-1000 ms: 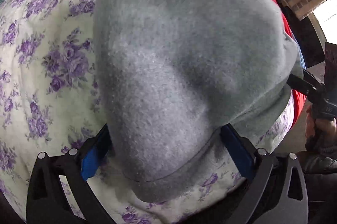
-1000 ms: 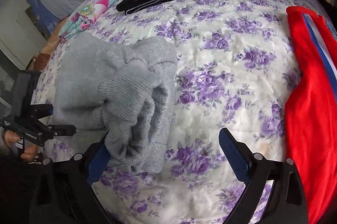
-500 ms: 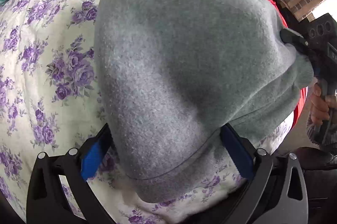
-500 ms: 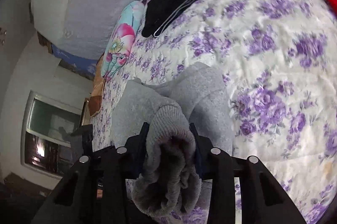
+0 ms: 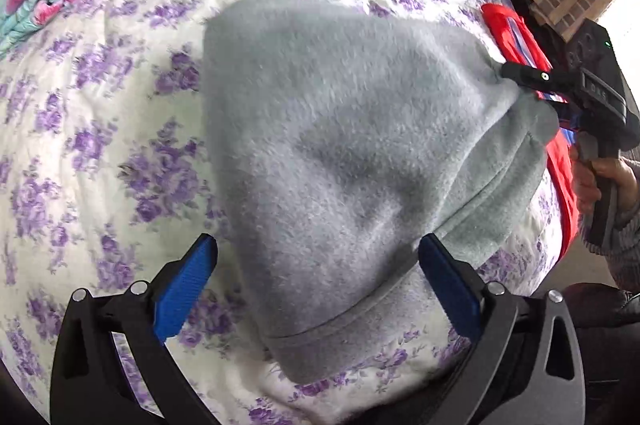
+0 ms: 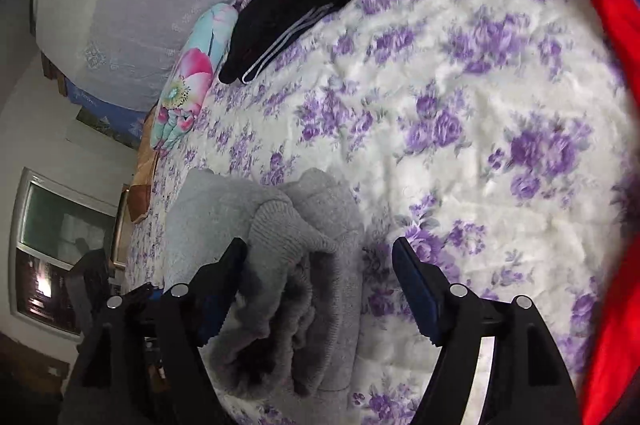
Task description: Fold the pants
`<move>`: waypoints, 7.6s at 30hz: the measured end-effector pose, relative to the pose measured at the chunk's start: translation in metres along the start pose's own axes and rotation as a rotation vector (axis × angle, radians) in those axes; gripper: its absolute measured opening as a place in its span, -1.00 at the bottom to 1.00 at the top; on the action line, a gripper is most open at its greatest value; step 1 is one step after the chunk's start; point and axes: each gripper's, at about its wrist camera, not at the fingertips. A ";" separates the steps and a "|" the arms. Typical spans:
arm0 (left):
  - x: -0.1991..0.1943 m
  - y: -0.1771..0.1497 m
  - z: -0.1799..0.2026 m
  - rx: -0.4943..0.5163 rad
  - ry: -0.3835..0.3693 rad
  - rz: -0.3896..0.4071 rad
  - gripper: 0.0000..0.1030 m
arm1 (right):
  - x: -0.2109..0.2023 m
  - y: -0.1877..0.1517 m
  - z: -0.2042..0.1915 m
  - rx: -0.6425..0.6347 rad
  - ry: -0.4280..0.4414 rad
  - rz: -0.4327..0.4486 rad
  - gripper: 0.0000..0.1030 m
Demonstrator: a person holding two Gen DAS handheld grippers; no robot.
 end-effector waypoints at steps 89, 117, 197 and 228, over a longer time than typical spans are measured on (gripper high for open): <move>0.033 -0.053 -0.088 -0.497 -0.373 -0.015 0.91 | 0.019 -0.068 0.000 0.018 0.065 0.069 0.93; 0.037 -0.060 -0.078 -0.388 -0.532 -0.081 0.91 | 0.010 -0.018 0.043 0.228 0.257 -0.138 0.93; 0.004 0.346 -0.125 -0.300 -0.228 0.310 -0.27 | 0.105 0.375 -0.098 -0.167 0.377 0.036 0.04; 0.063 0.405 -0.129 -0.247 0.120 0.390 0.40 | 0.156 0.343 -0.151 -0.810 -0.080 0.273 0.38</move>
Point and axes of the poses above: each gripper's, at about its wrist camera, not at the fingertips, and x roughly the way its jaws point, z to its right, y to its top, and after that the axes turned 6 degrees about z, right-handed
